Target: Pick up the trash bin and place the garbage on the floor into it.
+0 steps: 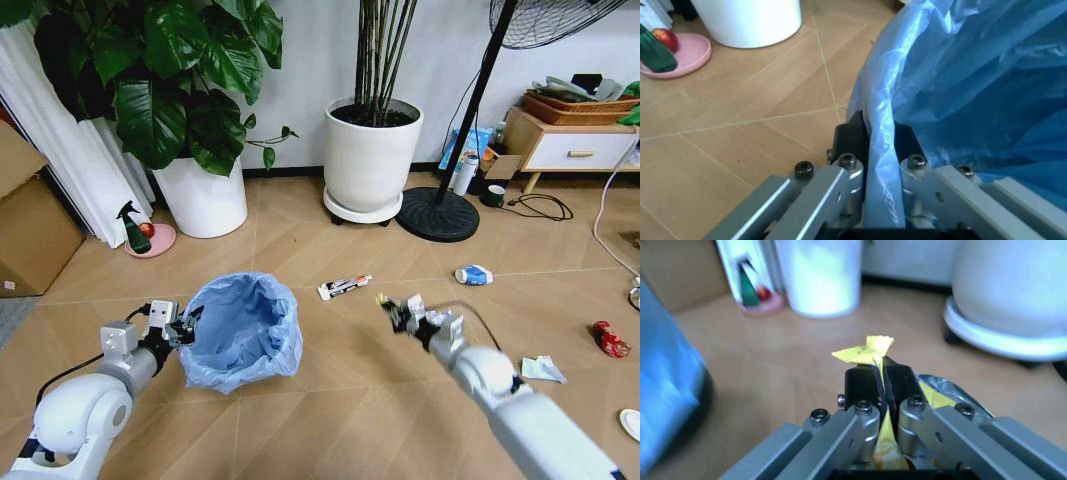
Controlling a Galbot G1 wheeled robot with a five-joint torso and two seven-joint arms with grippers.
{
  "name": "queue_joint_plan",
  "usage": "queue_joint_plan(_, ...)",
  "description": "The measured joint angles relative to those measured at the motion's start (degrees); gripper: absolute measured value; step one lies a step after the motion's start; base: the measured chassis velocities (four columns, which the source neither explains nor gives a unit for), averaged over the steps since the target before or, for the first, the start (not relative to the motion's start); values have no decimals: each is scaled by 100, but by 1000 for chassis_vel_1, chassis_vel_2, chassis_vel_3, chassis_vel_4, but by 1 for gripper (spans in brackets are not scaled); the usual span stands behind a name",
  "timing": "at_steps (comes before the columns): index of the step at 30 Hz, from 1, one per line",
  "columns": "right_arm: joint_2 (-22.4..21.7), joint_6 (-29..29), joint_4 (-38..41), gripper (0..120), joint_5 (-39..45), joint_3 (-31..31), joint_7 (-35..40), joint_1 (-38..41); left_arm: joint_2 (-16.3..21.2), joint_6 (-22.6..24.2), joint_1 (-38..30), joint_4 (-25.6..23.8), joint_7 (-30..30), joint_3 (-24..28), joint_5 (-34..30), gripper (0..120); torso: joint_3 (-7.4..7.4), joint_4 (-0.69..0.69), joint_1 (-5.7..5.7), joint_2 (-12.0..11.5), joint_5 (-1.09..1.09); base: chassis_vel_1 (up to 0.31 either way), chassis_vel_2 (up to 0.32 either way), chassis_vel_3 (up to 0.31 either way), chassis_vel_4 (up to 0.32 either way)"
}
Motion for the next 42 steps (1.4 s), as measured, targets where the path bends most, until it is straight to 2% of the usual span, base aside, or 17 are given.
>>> queue_joint_plan(3,-48,-59,225,0,199,-210,91,229,5,0,-18,19,9,22,4,1,-1,1,-1,0,0,0,0,0,0)
queue_joint_plan(7,-87,-260,694,0,731,-963,373,1010,-10,0,-40,95,33,91,34,1,0,1,-1,1,-3,0,0,0,0)
queue_joint_plan(10,-71,-318,782,0,868,-1145,424,1252,-13,7,-51,115,34,106,38,1,0,2,0,1,-2,0,0,0,0)
queue_joint_plan(12,-27,-403,927,0,1126,-1475,494,1713,-2,49,-97,145,29,140,34,1,-1,2,-1,1,-2,0,0,0,0)
queue_joint_plan(18,61,-533,1006,0,1731,-1938,617,2163,70,163,-246,211,0,314,8,1,0,1,0,1,-1,0,0,0,0)
queue_joint_plan(22,177,-693,1140,0,2300,-2641,748,2542,193,229,-554,379,-74,601,-119,1,0,0,0,1,0,0,0,0,0)
queue_joint_plan(32,390,-744,1095,0,2418,-3514,866,2691,210,246,-760,515,-122,705,-209,1,-1,0,-1,1,0,0,0,0,0)
queue_joint_plan(39,456,-794,950,0,2314,-3754,850,2658,210,247,-772,539,-126,694,-224,1,-1,1,0,2,0,0,0,0,0)
queue_joint_plan(42,507,-821,878,13,2240,-3843,814,2668,201,247,-782,539,-126,694,-228,1,-1,0,-1,2,0,0,0,0,0)
